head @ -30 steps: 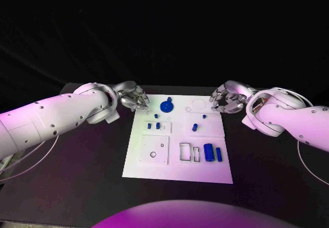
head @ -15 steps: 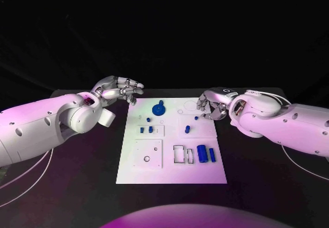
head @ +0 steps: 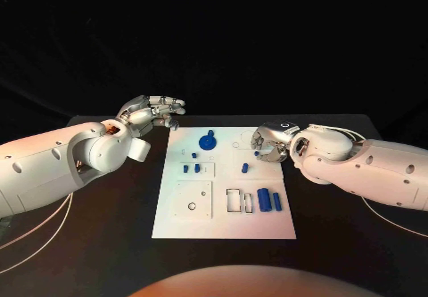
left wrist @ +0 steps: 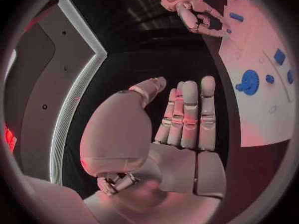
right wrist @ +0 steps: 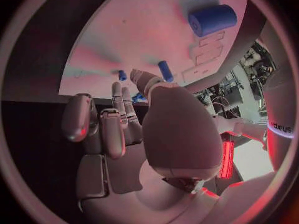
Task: Assemble the parts on the task board
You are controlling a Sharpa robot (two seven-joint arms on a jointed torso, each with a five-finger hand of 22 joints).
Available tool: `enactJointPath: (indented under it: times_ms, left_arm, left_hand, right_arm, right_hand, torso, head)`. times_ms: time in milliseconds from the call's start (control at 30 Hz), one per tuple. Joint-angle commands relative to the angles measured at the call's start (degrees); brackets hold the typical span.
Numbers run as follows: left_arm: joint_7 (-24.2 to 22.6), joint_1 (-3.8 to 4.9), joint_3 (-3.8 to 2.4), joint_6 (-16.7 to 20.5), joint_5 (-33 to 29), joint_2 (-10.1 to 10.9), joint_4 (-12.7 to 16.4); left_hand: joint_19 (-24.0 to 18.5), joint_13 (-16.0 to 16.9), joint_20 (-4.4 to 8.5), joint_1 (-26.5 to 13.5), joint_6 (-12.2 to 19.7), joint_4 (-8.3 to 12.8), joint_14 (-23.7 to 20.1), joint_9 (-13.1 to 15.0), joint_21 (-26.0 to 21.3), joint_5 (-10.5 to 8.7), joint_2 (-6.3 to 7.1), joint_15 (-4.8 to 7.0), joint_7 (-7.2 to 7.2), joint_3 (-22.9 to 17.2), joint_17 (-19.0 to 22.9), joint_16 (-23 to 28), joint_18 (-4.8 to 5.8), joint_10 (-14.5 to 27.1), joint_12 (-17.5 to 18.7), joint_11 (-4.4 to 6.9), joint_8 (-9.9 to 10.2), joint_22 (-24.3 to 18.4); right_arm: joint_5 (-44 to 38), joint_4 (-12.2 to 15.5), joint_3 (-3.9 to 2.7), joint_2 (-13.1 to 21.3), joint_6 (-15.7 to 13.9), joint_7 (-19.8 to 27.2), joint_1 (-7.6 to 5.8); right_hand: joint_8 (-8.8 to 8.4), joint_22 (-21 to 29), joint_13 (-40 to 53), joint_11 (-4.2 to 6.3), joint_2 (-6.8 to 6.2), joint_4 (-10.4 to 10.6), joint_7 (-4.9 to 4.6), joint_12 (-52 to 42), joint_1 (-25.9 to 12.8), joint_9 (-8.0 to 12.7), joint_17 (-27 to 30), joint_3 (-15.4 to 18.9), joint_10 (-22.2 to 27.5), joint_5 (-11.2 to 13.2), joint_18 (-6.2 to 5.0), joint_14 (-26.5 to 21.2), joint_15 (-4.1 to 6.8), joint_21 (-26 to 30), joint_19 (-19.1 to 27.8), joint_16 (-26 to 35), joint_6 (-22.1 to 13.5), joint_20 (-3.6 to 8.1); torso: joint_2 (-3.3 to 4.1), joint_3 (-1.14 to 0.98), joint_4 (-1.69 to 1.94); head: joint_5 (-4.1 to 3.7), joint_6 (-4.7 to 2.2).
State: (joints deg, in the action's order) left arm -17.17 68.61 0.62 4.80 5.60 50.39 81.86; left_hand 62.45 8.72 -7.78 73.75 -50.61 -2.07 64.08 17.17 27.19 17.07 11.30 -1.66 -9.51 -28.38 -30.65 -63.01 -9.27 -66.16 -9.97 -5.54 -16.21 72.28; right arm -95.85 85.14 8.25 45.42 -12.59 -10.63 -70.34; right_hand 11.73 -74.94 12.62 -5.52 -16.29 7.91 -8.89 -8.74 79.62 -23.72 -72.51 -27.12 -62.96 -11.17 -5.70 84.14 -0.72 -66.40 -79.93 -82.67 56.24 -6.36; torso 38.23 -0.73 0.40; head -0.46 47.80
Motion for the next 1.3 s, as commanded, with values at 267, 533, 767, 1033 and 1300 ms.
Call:
enactJointPath:
  times_ms: [267, 533, 767, 1033, 1300]
  left_arm:
    - [-1.09, 0.06, -0.06, -0.75, -2.34, 0.24, 0.99]
    - [-0.79, 0.06, -0.06, -0.92, -2.32, 0.34, 1.06]
    - [-0.47, 0.06, -0.06, -1.15, -2.24, 0.32, 1.07]
    - [-0.15, 0.06, -0.06, -1.21, -2.06, 0.35, 1.05]
    - [0.17, 0.06, -0.06, -1.39, -1.82, 0.32, 1.04]
  left_hand:
    - [0.08, 0.15, 0.21, 0.0, 0.18, -0.12, -0.17, 0.12, -0.37, -0.2, -0.43, 0.22, 0.12, 0.11, 0.15, 0.32, -1.15, -0.6, -0.36, 0.08, -0.38, -0.14]
    - [0.12, 0.18, 0.23, -0.07, 0.25, -0.18, -0.19, 0.12, -0.49, -0.15, -0.51, 0.23, 0.11, 0.15, 0.21, 0.37, -1.15, -0.52, -0.42, 0.07, -0.38, -0.23]
    - [0.14, 0.19, 0.23, -0.09, 0.29, -0.19, -0.2, 0.11, -0.54, -0.12, -0.55, 0.23, 0.11, 0.16, 0.24, 0.4, -1.14, -0.47, -0.44, 0.06, -0.38, -0.27]
    - [0.17, 0.2, 0.24, -0.06, 0.33, -0.17, -0.21, 0.11, -0.61, -0.08, -0.61, 0.23, 0.11, 0.14, 0.28, 0.43, -1.14, -0.41, -0.47, 0.07, -0.38, -0.31]
    - [0.19, 0.22, 0.25, 0.0, 0.37, -0.13, -0.22, 0.11, -0.66, -0.05, -0.64, 0.24, 0.12, 0.13, 0.31, 0.46, -1.14, -0.35, -0.49, 0.07, -0.38, -0.36]
  right_arm:
    - [-3.24, -1.61, 0.02, -1.1, 1.46, -1.5, 0.76]
    - [-3.38, -2.29, 0.03, -1.92, 1.52, -1.35, 1.14]
    - [-3.44, -3.11, 0.04, -3.0, 1.49, -1.36, 2.21]
    - [-3.5, -3.45, 0.04, -3.51, 1.21, -1.79, 2.77]
    - [-5.59, -3.19, 0.04, -3.6, 0.52, -4.24, 3.02]
  right_hand:
    - [0.21, -3.14, -0.51, 0.18, 0.85, -0.5, 0.19, 0.92, -0.39, 0.15, -0.14, -1.89, -1.17, 0.63, 0.59, 2.47, -0.11, -0.48, -0.22, -0.31, 1.05, 0.02]
    - [0.61, -3.58, -0.99, 0.46, 1.61, -0.94, 0.59, 1.57, -0.97, 0.04, -0.03, -4.52, -2.17, 2.27, 0.69, 2.43, 0.2, -1.02, -0.47, -0.39, 2.16, 0.04]
    - [0.85, -3.76, -1.21, 0.67, 2.01, -1.59, 0.78, 1.92, -1.32, -0.09, -0.05, -6.51, -3.0, 2.43, 0.7, 2.43, 0.38, -1.15, -0.53, -0.49, 2.75, 0.17]
    - [1.56, -3.97, -1.17, 1.09, 2.4, -2.25, 1.25, 1.82, -1.82, -0.53, -0.17, -7.79, -4.39, 2.58, 0.72, 2.46, 0.69, -1.36, -0.64, -0.61, 3.94, 0.39]
    - [3.71, -4.87, -0.19, 2.49, 4.88, -7.14, 2.08, 1.38, 0.09, -2.47, -0.52, -12.68, -8.92, 3.15, 0.93, 2.56, 2.05, -2.54, -1.18, -0.88, 6.43, 1.63]
  torso:
    - [-0.02, -0.06, 0.01]
    - [-0.04, -0.12, -0.05]
    - [-0.01, -0.14, -0.02]
    - [-0.03, -0.12, -0.02]
    - [-0.08, -0.11, -0.1]
  head:
    - [-0.01, 0.21]
    - [0.17, 0.32]
    - [0.25, 0.37]
    - [0.36, 0.58]
    - [0.3, 0.72]
